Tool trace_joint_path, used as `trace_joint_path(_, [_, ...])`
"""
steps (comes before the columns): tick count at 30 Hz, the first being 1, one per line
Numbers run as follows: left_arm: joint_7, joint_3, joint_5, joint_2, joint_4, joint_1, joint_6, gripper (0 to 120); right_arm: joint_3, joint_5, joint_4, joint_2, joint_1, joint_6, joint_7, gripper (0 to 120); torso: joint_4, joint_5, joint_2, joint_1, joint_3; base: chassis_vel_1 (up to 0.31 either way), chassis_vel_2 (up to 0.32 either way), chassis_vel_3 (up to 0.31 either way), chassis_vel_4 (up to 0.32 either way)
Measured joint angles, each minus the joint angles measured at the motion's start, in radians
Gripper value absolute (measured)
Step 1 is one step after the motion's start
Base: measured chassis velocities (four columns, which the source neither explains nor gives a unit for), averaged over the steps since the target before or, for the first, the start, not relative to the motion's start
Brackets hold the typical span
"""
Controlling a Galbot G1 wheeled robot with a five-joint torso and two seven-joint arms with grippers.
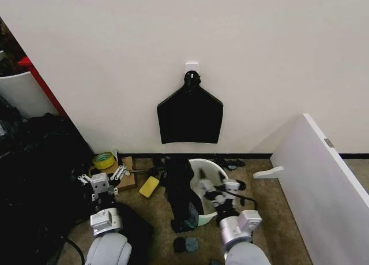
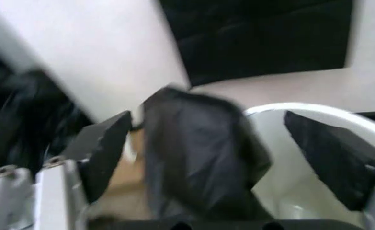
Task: Place the garbage bag over the trash bin.
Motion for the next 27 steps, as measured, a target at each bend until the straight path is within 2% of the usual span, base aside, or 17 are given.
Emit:
trace_joint_path(2, [-0.001,-0.005,0.001,0.001,0.001,0.001,0.004,100,-0.020,0.004,-0.006,-0.008,0.042,-0.060,-0.025,97,0.0000,0.0000,0.000,0.000,0.000,0.000,0.000,0.000,0.000])
trace_joint_path(6, [-0.002,-0.016,0.001,0.003,0.004,0.005,0.005,100,-0.049,0.002,-0.027,-0.006,0.090,-0.113,-0.042,93,0.0000,0.0000,0.000,0.000,0.000,0.000,0.000,0.000,0.000])
trace_joint_path(10, [-0.005,-0.023,0.005,0.000,0.006,0.009,0.005,100,-0.077,-0.006,-0.057,0.013,0.121,-0.188,-0.021,77,0.0000,0.0000,0.000,0.000,0.000,0.000,0.000,0.000,0.000])
trace_joint_path(12, [-0.005,-0.023,0.008,-0.002,0.006,0.010,0.005,100,-0.082,-0.005,-0.064,0.018,0.122,-0.206,-0.012,74,0.0000,0.0000,0.000,0.000,0.000,0.000,0.000,0.000,0.000])
trace_joint_path(16, [-0.006,-0.018,0.018,-0.013,0.005,0.012,0.006,100,-0.088,-0.003,-0.069,0.034,0.116,-0.248,0.011,57,-0.0001,-0.0001,0.000,0.000,0.000,0.000,0.000,0.000,0.000])
trace_joint_path(19, [-0.006,-0.011,0.020,-0.018,0.005,0.014,0.006,100,-0.085,-0.012,-0.072,0.040,0.111,-0.255,0.023,49,-0.0001,0.0000,0.000,0.000,0.000,0.000,0.000,0.000,0.000])
trace_joint_path(24, [-0.004,0.006,0.020,-0.025,0.001,0.021,0.005,100,-0.071,-0.046,-0.085,0.051,0.086,-0.242,0.048,26,-0.0001,0.0000,0.000,0.000,0.000,0.000,0.000,0.000,0.000])
trace_joint_path(27, [-0.003,0.010,0.020,-0.026,-0.002,0.024,0.005,100,-0.064,-0.061,-0.093,0.057,0.077,-0.231,0.053,18,-0.0001,0.0000,0.000,0.000,0.000,0.000,0.000,0.000,0.000])
